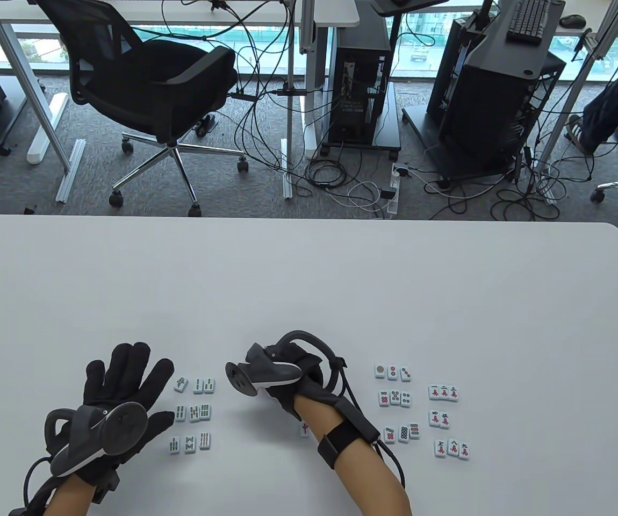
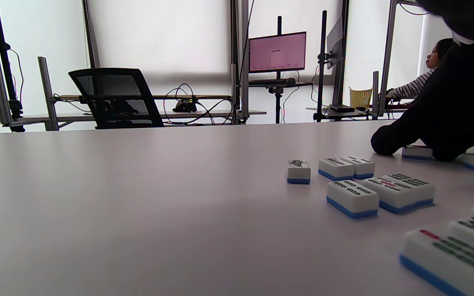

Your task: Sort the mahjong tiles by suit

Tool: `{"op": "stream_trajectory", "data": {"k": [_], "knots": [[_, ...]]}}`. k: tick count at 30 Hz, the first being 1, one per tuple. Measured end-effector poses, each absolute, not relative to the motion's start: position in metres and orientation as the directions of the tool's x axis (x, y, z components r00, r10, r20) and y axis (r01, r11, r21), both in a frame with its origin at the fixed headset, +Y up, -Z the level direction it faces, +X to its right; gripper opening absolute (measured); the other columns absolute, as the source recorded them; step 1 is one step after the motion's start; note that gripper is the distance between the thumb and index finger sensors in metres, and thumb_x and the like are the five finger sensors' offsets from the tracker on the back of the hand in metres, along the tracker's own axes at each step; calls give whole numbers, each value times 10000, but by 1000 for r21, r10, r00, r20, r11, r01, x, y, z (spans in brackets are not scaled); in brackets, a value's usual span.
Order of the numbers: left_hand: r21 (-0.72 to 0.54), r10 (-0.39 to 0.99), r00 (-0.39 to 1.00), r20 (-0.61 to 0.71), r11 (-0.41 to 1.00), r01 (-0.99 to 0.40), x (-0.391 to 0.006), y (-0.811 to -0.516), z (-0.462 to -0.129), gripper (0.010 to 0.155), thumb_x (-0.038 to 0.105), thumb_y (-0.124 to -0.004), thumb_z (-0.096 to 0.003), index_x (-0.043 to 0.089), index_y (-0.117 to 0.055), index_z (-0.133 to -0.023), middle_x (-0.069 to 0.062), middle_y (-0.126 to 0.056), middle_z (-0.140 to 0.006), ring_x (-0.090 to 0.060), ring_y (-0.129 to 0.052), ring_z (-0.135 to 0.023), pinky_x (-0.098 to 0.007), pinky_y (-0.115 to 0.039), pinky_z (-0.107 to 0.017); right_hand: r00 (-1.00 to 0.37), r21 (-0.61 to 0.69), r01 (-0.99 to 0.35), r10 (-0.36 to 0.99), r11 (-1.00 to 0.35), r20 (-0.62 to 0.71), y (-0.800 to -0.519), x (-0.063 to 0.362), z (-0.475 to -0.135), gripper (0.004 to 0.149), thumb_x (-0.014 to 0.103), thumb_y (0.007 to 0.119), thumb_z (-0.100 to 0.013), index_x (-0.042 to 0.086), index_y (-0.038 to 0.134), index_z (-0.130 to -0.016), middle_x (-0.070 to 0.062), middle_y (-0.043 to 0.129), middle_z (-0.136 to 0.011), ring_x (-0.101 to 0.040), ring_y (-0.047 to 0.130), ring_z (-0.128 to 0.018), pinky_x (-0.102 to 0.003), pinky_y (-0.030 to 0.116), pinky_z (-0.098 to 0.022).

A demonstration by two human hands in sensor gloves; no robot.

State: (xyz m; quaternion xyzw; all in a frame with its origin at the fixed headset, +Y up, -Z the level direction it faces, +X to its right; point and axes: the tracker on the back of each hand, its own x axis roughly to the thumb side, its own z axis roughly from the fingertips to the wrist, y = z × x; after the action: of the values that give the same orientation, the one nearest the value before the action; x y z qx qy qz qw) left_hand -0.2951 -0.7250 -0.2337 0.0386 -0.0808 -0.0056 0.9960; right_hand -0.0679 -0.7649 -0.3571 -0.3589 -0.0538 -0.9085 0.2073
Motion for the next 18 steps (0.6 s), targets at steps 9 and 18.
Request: {"op": "stream_trajectory", "data": {"k": [9, 18], "knots": [[90, -36, 986, 161, 996, 22, -293, -724, -233, 823, 745, -612, -375, 487, -282, -1083, 136, 1, -1176, -213, -80, -1176, -568, -166, -826, -666, -137, 325, -329, -936, 669, -760, -51, -347, 568, 348, 845, -428, 103, 736, -929, -32, 970, -483, -118, 908, -190, -254, 820, -138], [78, -58, 983, 174, 996, 45, -288, -728, -233, 823, 746, -611, -375, 488, -281, -1083, 134, -1, -1177, -214, -83, -1177, -569, -169, -826, -782, -147, 223, -267, -964, 563, -716, 63, -318, 583, 353, 845, -431, 86, 734, -938, -9, 965, -507, -122, 914, -201, -255, 825, -146]]}}
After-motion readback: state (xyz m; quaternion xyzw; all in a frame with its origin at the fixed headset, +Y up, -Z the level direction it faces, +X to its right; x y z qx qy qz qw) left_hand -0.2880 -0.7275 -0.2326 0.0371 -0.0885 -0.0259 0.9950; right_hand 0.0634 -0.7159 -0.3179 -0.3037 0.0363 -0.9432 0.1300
